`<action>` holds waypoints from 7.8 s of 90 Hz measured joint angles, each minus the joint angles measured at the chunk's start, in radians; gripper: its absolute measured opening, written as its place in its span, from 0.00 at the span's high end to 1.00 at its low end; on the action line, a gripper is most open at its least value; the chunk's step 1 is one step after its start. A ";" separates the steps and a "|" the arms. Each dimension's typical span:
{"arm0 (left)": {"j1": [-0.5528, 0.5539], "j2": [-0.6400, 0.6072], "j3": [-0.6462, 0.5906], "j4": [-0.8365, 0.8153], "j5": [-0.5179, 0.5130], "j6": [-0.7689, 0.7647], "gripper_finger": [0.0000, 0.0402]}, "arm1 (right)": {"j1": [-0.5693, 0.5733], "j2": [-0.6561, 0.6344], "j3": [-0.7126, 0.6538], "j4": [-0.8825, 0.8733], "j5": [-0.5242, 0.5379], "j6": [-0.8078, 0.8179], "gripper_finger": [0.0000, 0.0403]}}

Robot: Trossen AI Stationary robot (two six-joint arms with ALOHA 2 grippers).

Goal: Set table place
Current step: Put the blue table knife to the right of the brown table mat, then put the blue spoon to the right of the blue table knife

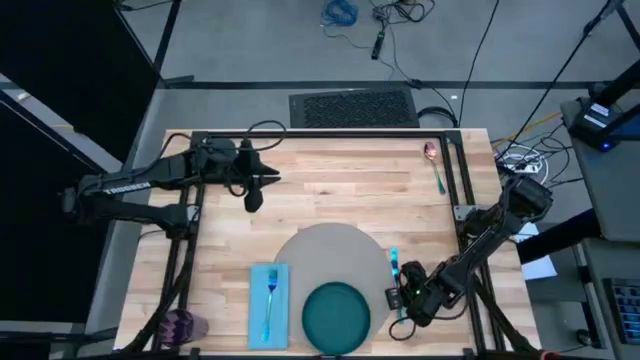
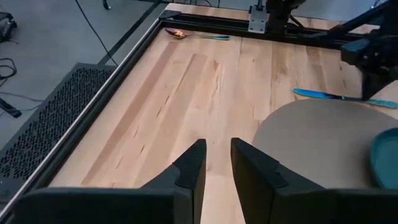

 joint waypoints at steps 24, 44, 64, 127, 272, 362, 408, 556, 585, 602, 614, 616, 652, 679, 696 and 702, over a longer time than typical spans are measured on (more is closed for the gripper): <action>0.000 -0.004 0.000 -0.046 0.013 -0.012 0.85 | -0.017 0.020 0.004 0.017 0.012 -0.003 1.00; 0.000 -0.011 0.000 -0.047 0.014 -0.010 0.85 | 0.008 0.020 0.004 0.033 -0.024 -0.005 1.00; 0.000 -0.011 0.000 -0.039 0.014 -0.011 0.85 | 0.034 0.017 0.002 0.021 -0.072 -0.005 1.00; 0.000 -0.011 0.000 -0.038 0.014 -0.018 0.85 | 0.063 0.000 0.000 0.056 -0.125 -0.055 0.99; -0.102 0.029 0.000 0.245 0.031 -0.059 0.85 | -1.573 -0.584 0.002 -0.515 -0.085 -1.735 0.77; -0.189 0.117 0.000 0.297 0.012 0.045 0.85 | -1.690 -0.305 0.010 -0.350 -0.494 -1.793 0.77; -0.190 0.118 0.000 0.298 0.024 0.063 0.85 | -1.741 -0.272 -0.144 -0.318 0.036 -1.779 0.77; -0.190 0.118 0.000 0.298 0.025 0.065 0.85 | -1.557 -0.493 -0.223 -0.361 -0.200 -1.607 1.00; -0.190 0.118 0.000 0.298 0.025 0.064 0.85 | -0.987 -0.722 -0.218 -0.473 -0.201 -1.105 1.00; -0.190 0.117 0.000 0.298 0.025 0.060 0.85 | -0.540 -0.688 -0.217 -0.363 -0.115 -0.679 1.00; -0.190 0.118 0.000 0.298 0.025 0.043 0.85 | -0.264 -0.596 -0.216 -0.229 -0.052 -0.397 1.00; -0.190 0.117 0.000 0.298 0.025 0.042 0.85 | -0.227 -0.578 -0.216 -0.215 -0.042 -0.353 1.00; -0.190 0.117 0.000 0.298 0.026 0.012 0.85 | 0.047 -0.237 -0.085 -0.193 -0.048 0.016 1.00; -0.190 0.117 0.000 0.301 0.028 0.015 0.85 | 0.065 -0.017 0.240 -0.668 -0.246 0.042 1.00; -0.200 0.117 0.000 0.300 0.028 0.008 0.85 | 0.068 0.050 0.259 -0.597 -0.257 0.049 1.00; -0.207 0.117 0.000 0.300 0.028 0.008 0.85 | 0.068 0.064 0.258 -0.603 -0.258 0.050 1.00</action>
